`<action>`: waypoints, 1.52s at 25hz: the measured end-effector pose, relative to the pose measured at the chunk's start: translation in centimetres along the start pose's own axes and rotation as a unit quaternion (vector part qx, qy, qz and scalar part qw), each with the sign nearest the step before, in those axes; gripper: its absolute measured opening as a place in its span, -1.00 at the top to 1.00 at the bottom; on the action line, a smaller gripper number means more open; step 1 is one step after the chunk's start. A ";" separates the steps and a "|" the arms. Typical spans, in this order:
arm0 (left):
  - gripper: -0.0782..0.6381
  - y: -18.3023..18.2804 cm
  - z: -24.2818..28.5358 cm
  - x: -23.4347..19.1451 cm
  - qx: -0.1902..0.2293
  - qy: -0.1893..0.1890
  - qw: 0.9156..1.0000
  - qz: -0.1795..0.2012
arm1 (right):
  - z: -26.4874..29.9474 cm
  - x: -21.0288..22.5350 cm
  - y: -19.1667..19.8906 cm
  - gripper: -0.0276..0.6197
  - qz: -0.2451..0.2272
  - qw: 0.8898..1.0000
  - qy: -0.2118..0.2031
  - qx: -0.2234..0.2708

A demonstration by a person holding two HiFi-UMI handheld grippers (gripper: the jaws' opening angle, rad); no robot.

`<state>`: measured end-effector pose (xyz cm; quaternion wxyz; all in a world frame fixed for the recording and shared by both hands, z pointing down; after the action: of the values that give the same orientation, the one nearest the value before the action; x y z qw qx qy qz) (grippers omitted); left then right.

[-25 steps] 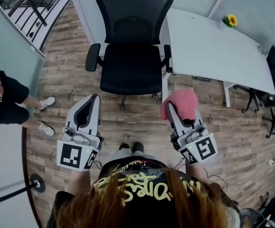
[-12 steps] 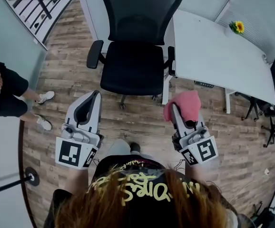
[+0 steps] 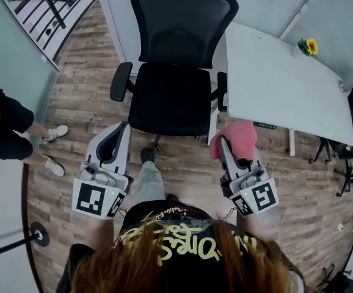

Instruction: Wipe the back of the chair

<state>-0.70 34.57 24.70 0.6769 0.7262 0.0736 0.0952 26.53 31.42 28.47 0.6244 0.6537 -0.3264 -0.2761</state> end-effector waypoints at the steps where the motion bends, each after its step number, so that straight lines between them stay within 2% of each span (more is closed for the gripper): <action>1: 0.80 0.3 0.8 -0.5 0.000 0.003 1.000 0.002 | 0.7 0.3 0.0 0.72 -0.003 1.000 0.002 0.001; 10: 0.80 1.2 10.1 -6.9 0.007 0.034 0.999 0.021 | 9.1 3.8 1.3 0.72 0.004 0.999 0.036 -0.009; 16: 0.80 0.6 15.5 -11.8 0.008 0.051 0.998 0.023 | 15.6 5.9 0.6 0.72 0.005 0.998 0.055 0.001; 24: 0.80 1.7 21.2 -17.3 -0.008 0.074 0.997 0.014 | 23.1 8.2 0.5 0.72 0.008 0.997 0.073 0.002; 31: 0.80 2.5 25.3 -20.3 -0.013 0.089 0.996 0.005 | 27.0 9.8 0.8 0.72 0.013 0.996 0.089 -0.004; 38: 0.80 2.9 27.4 -20.2 -0.016 0.091 0.996 -0.002 | 27.4 11.4 1.6 0.72 0.016 0.996 0.089 -0.015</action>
<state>-13.86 3.09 25.02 0.6791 0.7034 0.1346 0.1609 12.61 5.15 28.74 0.6650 0.6609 -0.2761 -0.2113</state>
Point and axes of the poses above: the fingertips, and each gripper's own axes: z forward along the fingers, x to its right, y out of its underside, the point moved 5 cm from there along -z, backward along the fingers, and after that the axes turned 7 degrees about -y, right-handed, at the moved point
